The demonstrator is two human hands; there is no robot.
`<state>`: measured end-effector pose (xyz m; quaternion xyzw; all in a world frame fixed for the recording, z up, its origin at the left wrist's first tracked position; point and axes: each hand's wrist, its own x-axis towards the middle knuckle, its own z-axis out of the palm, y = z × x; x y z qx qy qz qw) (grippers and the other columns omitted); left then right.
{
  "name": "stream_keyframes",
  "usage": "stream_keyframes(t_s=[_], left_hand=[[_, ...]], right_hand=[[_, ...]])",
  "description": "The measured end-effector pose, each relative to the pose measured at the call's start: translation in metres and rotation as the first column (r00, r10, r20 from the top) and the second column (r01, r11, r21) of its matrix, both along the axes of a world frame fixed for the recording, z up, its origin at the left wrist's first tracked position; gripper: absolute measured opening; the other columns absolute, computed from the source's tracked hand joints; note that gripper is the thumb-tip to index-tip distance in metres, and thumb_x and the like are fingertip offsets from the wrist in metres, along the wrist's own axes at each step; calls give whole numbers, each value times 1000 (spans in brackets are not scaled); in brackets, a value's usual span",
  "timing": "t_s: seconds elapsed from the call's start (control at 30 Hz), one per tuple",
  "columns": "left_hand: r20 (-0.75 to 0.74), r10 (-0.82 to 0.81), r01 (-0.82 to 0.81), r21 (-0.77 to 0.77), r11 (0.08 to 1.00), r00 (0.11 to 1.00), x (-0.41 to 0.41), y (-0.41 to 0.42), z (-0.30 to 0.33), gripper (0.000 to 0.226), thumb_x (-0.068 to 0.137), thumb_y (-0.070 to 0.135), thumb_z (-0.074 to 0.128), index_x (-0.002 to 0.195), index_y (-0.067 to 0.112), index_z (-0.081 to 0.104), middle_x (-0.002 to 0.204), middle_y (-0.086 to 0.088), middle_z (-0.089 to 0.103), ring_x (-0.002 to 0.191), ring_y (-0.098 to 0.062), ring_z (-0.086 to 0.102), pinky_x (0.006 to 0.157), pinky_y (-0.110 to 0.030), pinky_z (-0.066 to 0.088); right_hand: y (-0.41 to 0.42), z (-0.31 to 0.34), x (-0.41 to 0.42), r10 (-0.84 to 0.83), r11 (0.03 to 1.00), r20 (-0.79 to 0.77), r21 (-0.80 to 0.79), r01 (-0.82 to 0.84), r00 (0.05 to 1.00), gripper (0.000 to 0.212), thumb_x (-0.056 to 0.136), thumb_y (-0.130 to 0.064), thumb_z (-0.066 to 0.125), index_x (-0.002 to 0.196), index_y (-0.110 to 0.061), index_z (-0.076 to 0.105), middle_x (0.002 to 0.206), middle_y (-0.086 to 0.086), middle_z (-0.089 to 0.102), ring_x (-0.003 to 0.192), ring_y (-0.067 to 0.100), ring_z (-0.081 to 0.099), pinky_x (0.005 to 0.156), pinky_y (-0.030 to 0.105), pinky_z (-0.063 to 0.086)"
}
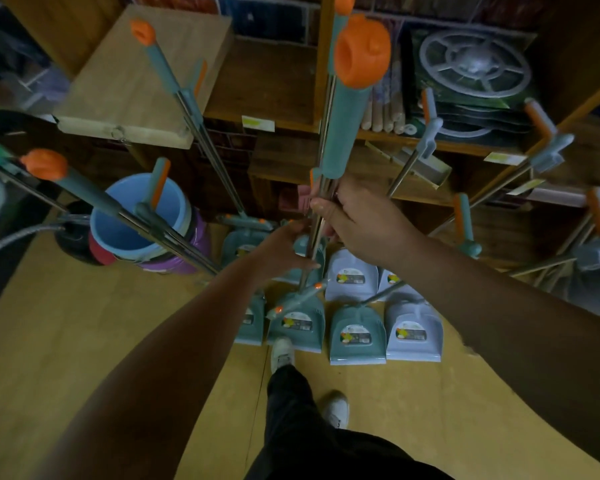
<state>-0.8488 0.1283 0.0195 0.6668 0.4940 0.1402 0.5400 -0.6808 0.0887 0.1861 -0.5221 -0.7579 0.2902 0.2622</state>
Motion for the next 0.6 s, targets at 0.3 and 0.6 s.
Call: stream_keyframes(t_s=[0.3,0.6], left_hand=[[-20,34,-35,-27,999,999,12,-5,2,82,73,5,86,143,18,45,144,-3,59,138,-18,51,116,-51,44],[-57,114,-110,74,991,992,13,-1,-8,69,84,14,78,145,17,46,139,-5,63,130,-19,58,108,-40,50]], right_hand=[[3,-27,10,-157,988,-49,-9,157,986,20,98,-27,51,106,-9,55,76,6,66,63,11,68,66,44,58],[4,-70,-5,-174,985,-8,17,174,985,19,93,-19,60,98,-1,57,84,14,64,74,23,61,68,37,50]])
